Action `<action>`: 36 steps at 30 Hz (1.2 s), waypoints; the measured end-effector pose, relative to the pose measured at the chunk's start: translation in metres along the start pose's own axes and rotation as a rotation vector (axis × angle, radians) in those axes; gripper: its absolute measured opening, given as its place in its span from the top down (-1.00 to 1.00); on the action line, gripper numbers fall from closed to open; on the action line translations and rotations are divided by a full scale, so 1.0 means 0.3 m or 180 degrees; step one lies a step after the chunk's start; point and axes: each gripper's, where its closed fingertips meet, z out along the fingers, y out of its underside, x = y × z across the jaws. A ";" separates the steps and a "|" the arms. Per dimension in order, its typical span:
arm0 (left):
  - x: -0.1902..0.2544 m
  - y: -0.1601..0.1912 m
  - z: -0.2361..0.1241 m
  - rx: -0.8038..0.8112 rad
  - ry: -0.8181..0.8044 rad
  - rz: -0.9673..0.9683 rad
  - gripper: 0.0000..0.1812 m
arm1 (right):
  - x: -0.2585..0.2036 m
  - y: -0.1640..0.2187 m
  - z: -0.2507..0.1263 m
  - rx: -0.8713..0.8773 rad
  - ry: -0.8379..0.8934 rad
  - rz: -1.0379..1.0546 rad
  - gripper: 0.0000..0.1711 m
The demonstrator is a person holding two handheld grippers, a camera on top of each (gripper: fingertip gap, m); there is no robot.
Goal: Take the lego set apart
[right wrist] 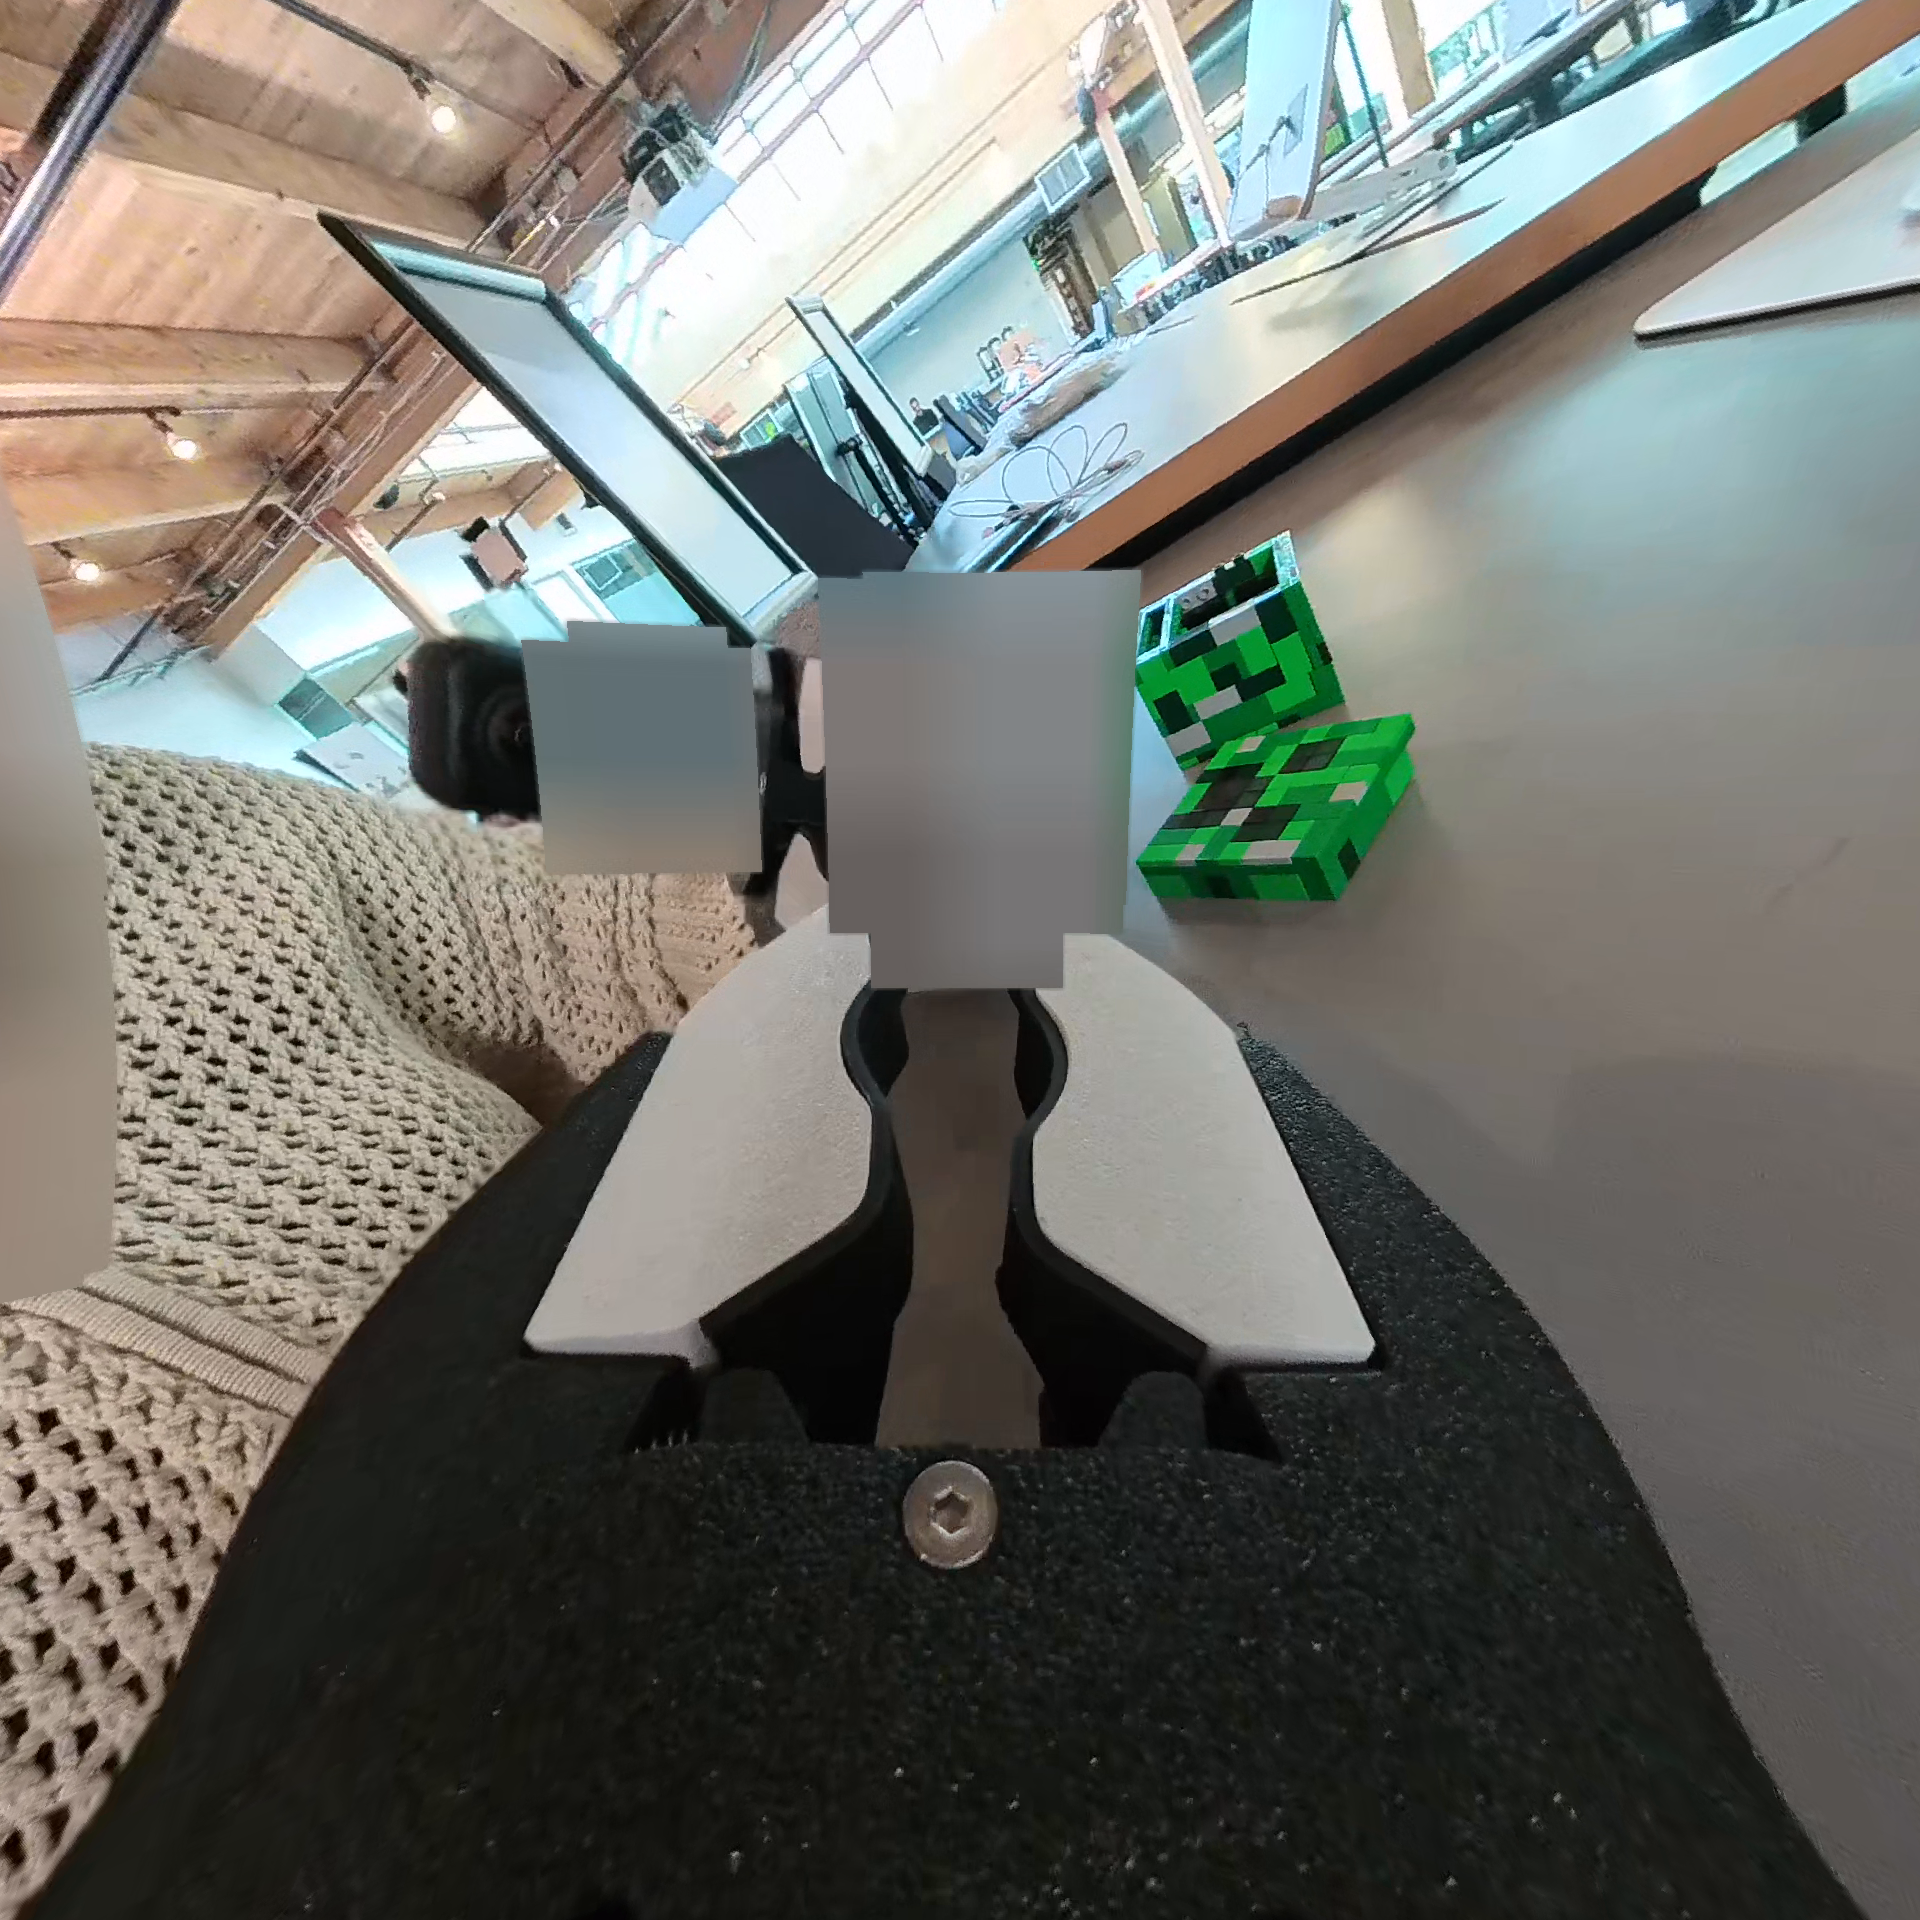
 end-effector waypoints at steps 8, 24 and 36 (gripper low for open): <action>0.046 -0.002 -0.009 0.0033 0.0522 -0.0338 0.77 | -0.014 0.048 -0.007 -0.0415 0.0013 -0.0504 0.82; 0.070 -0.017 -0.016 0.0131 0.0891 -0.0807 0.76 | -0.034 0.074 -0.016 -0.0563 -0.0060 -0.0929 0.81; 0.026 0.005 -0.009 0.0068 0.1093 -0.2149 0.77 | 0.016 0.036 -0.044 -0.0523 0.0769 -0.2554 0.51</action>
